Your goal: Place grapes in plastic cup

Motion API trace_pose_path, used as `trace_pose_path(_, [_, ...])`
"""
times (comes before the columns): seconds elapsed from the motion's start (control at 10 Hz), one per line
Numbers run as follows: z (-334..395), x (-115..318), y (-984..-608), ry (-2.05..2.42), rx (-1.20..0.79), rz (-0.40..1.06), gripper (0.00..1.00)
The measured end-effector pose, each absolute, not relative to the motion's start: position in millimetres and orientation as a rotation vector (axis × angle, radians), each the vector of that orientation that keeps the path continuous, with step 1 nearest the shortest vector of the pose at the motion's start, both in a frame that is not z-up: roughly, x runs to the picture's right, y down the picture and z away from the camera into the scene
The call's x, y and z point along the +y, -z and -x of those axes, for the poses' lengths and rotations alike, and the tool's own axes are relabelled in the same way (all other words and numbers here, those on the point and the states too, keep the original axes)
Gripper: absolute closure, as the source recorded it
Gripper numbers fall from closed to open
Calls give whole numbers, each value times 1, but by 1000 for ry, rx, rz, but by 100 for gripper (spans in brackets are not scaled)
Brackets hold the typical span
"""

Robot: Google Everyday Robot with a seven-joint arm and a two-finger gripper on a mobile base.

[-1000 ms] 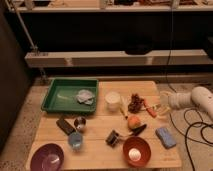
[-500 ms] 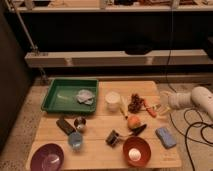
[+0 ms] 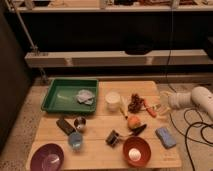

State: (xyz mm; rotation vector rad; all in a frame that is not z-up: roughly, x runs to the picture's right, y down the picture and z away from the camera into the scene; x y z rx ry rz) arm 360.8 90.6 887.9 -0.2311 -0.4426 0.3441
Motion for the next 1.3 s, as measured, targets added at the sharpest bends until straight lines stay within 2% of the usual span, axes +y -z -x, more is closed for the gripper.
trace_pose_path(1.0, [-361,91,-888,-344,-443,231,20])
trace_pose_path(1.3, [-364,75,-876,-289,-451,216,20])
